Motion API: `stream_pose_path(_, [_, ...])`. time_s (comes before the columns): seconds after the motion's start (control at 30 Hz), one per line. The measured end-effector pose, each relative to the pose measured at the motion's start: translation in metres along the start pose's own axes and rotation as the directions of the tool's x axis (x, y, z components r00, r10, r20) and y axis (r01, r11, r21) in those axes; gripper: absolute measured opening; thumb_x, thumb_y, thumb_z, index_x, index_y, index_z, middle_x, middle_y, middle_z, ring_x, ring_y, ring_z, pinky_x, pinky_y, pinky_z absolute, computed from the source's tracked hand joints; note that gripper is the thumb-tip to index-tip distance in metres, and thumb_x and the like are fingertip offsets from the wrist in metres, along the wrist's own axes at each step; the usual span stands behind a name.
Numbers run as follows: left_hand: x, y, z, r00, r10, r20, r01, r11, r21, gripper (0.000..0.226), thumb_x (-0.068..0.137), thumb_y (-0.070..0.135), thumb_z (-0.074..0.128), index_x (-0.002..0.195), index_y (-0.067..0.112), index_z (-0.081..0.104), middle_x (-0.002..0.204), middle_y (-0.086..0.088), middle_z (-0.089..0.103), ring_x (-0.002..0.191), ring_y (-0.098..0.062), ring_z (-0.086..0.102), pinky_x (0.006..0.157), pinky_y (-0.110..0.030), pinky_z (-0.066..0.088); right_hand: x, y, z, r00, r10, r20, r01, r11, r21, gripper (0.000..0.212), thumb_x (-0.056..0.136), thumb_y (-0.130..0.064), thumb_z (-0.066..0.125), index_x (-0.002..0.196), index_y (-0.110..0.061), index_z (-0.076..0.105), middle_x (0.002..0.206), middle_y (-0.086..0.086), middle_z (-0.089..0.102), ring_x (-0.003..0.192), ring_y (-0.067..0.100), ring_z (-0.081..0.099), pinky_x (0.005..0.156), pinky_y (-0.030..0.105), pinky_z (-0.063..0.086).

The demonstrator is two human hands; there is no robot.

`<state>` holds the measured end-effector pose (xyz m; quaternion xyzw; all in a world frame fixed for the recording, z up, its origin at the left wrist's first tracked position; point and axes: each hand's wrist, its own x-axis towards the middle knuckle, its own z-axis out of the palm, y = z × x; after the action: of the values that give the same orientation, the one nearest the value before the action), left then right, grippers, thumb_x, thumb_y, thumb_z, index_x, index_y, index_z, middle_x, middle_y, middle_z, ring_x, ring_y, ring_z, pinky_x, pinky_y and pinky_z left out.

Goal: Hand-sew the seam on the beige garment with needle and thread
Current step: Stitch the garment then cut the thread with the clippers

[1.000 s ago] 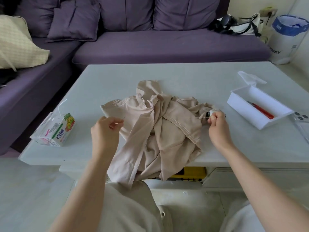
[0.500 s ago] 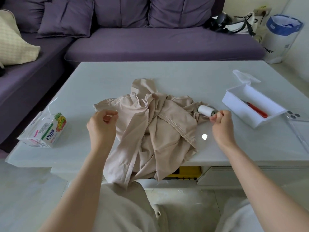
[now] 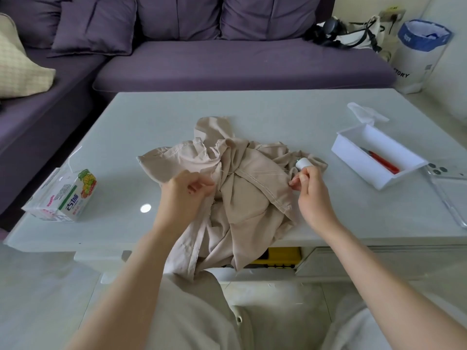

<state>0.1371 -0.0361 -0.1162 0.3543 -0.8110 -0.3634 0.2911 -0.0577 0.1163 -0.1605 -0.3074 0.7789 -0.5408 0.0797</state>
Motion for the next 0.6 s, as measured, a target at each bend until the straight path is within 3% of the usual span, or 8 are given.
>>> stream_pose_path(0.07, [-0.001, -0.008, -0.004, 1.0, 0.001, 0.012, -0.002, 0.989, 0.145, 0.013, 0.08, 0.002, 0.071, 0.082, 0.015, 0.074, 0.08, -0.005, 0.064, 0.072, -0.011, 0.058, 0.067, -0.013, 0.041, 0.0, -0.004, 0.001, 1.0, -0.014, -0.013, 0.014, 1.0, 0.002, 0.019, 0.102, -0.008, 0.027, 0.087, -0.007, 0.039, 0.08, -0.001, 0.049, 0.079, 0.016, 0.052, 0.077, 0.02, 0.043])
stream_pose_path(0.13, [-0.001, -0.014, -0.007, 0.999, -0.039, -0.002, 0.037, 0.952, 0.304, 0.019, 0.084, 0.005, 0.064, 0.093, 0.019, 0.073, 0.09, -0.003, 0.061, 0.086, -0.023, 0.06, 0.08, -0.03, 0.043, -0.001, -0.008, 0.001, 0.999, -0.027, -0.019, 0.027, 1.0, 0.005, 0.019, 0.101, -0.007, 0.027, 0.086, -0.006, 0.039, 0.08, 0.0, 0.047, 0.076, 0.014, 0.049, 0.073, 0.013, 0.04])
stream_pose_path(0.23, [-0.005, -0.005, -0.003, 0.998, -0.06, -0.021, 0.063, 0.901, 0.43, 0.042, 0.086, 0.002, 0.053, 0.125, 0.015, 0.058, 0.121, -0.008, 0.051, 0.118, -0.028, 0.045, 0.095, -0.036, 0.025, -0.003, -0.015, -0.003, 0.999, -0.042, -0.027, 0.042, 0.999, -0.005, 0.018, 0.101, -0.006, 0.026, 0.089, -0.005, 0.039, 0.082, 0.004, 0.046, 0.075, 0.014, 0.046, 0.068, 0.005, 0.036])
stream_pose_path(0.33, [-0.003, 0.021, 0.013, 0.985, 0.155, -0.07, -0.12, 0.925, 0.359, 0.044, 0.08, -0.008, 0.047, 0.118, 0.009, 0.06, 0.121, -0.011, 0.054, 0.115, -0.029, 0.045, 0.09, -0.03, 0.025, -0.005, -0.018, -0.011, 0.999, -0.037, -0.039, 0.037, 0.999, 0.002, 0.016, 0.101, -0.007, 0.027, 0.091, -0.007, 0.039, 0.081, -0.003, 0.046, 0.075, 0.006, 0.047, 0.068, 0.004, 0.036])
stream_pose_path(0.4, [0.005, 0.036, 0.031, 0.964, 0.262, -0.036, -0.242, 0.931, 0.275, 0.032, 0.084, -0.008, 0.048, 0.109, 0.005, 0.065, 0.114, -0.012, 0.06, 0.107, -0.03, 0.052, 0.088, -0.031, 0.036, -0.007, -0.019, -0.016, 0.999, -0.024, -0.041, 0.025, 0.999, 0.022, 0.016, 0.102, -0.009, 0.028, 0.093, -0.008, 0.041, 0.084, -0.006, 0.048, 0.075, 0.002, 0.048, 0.069, 0.007, 0.037])
stream_pose_path(0.47, [0.016, 0.049, 0.052, 0.961, 0.277, 0.019, -0.275, 0.937, 0.214, 0.024, 0.089, -0.002, 0.051, 0.106, 0.005, 0.067, 0.112, -0.01, 0.062, 0.103, -0.028, 0.055, 0.083, -0.035, 0.044, -0.007, -0.017, -0.02, 0.999, -0.008, -0.054, 0.01, 0.999, 0.039, 0.016, 0.102, -0.011, 0.029, 0.097, -0.011, 0.044, 0.088, -0.009, 0.05, 0.078, 0.002, 0.05, 0.071, 0.013, 0.039])
stream_pose_path(0.6, [0.036, 0.058, 0.092, 0.962, 0.235, 0.136, -0.26, 0.943, 0.208, 0.019, 0.093, 0.012, 0.055, 0.104, 0.008, 0.069, 0.108, -0.005, 0.067, 0.103, -0.024, 0.055, 0.084, -0.031, 0.042, -0.005, -0.012, -0.025, 0.998, 0.029, -0.062, -0.022, 0.994, 0.111, 0.017, 0.103, -0.013, 0.028, 0.098, -0.013, 0.045, 0.093, -0.012, 0.054, 0.076, -0.007, 0.053, 0.073, 0.015, 0.042])
